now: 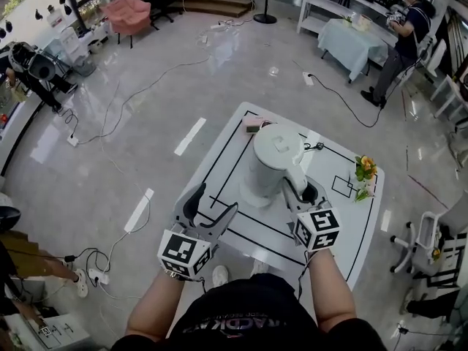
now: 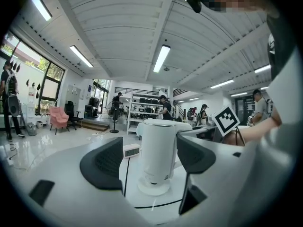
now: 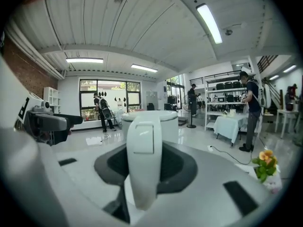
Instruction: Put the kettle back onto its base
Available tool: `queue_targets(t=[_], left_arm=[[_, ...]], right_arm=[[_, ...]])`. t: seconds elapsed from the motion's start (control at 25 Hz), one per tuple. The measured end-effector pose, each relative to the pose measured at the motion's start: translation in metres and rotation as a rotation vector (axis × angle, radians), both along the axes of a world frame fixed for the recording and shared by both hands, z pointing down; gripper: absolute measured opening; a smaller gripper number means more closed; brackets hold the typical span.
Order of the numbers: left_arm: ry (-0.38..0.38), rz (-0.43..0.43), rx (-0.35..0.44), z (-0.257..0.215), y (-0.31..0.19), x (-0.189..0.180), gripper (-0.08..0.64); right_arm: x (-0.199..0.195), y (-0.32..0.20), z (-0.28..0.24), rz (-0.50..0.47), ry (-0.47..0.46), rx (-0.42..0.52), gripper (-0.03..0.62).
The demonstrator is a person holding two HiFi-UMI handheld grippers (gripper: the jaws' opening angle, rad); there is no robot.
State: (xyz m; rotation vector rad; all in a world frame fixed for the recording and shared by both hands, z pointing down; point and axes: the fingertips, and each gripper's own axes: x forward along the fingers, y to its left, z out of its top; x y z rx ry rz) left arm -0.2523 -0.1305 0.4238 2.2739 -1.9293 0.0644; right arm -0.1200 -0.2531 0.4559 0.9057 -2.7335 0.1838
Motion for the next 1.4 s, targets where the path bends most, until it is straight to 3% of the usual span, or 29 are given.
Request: queue_targets(t=[0.64, 1.4], left_arm=[[0.02, -0.03, -0.044, 0.021, 0.024, -0.024, 0.359], [0.029, -0.017, -0.046, 0.019, 0.023, -0.023, 0.359]], right_arm=[[-0.025, 0.012, 0.026, -0.009, 0.014, -0.013, 0.124], [-0.024, 0.025, 0.027, -0.025, 0.0, 0.017, 0.124]])
